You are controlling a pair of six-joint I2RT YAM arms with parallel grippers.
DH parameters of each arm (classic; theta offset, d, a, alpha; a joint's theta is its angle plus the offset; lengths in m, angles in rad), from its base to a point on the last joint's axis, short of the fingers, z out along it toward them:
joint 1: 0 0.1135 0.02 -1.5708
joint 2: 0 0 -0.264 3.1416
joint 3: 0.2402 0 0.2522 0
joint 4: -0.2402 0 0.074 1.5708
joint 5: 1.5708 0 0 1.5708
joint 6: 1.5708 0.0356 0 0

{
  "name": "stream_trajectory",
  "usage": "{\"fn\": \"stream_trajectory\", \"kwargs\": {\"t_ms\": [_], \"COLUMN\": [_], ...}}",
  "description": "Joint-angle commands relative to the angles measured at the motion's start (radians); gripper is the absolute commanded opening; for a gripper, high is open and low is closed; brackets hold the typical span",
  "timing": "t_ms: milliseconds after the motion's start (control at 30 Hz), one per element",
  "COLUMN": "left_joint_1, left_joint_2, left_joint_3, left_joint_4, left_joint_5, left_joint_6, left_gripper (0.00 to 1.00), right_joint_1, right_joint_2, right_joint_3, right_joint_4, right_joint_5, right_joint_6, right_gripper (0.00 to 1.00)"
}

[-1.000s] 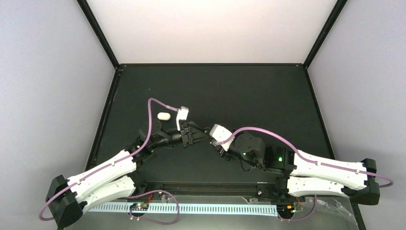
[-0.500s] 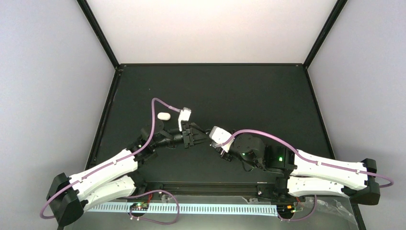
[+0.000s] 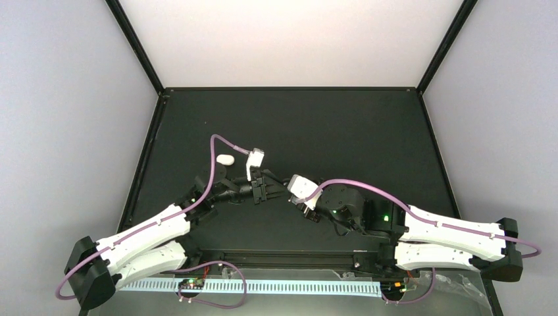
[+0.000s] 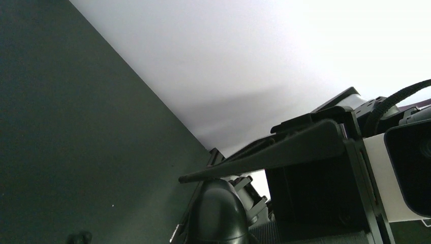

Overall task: Insert the wireless bluetooth earbuds into the charging case
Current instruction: Pick up the charging case at the center of the board, then open the charging case.

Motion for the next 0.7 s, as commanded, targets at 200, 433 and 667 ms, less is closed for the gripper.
{"fn": "stream_trajectory", "kwargs": {"t_ms": [200, 433, 667], "left_joint_1": [-0.006, -0.005, -0.005], "left_joint_2": [-0.120, -0.245, -0.330], "left_joint_3": [0.000, -0.056, -0.097], "left_joint_4": [-0.006, 0.073, 0.171], "left_joint_5": [-0.084, -0.104, -0.020], "left_joint_6": [0.063, 0.169, 0.265], "left_gripper": [0.09, 0.02, 0.02], "right_joint_1": [0.005, 0.005, 0.005], "right_joint_2": [-0.093, -0.200, -0.175], "right_joint_3": [0.098, 0.124, 0.156], "right_joint_4": [-0.066, -0.001, 0.124], "right_joint_5": [-0.103, -0.171, -0.253], "right_joint_6": [0.098, 0.189, 0.258], "right_gripper": [0.65, 0.70, 0.73]}}
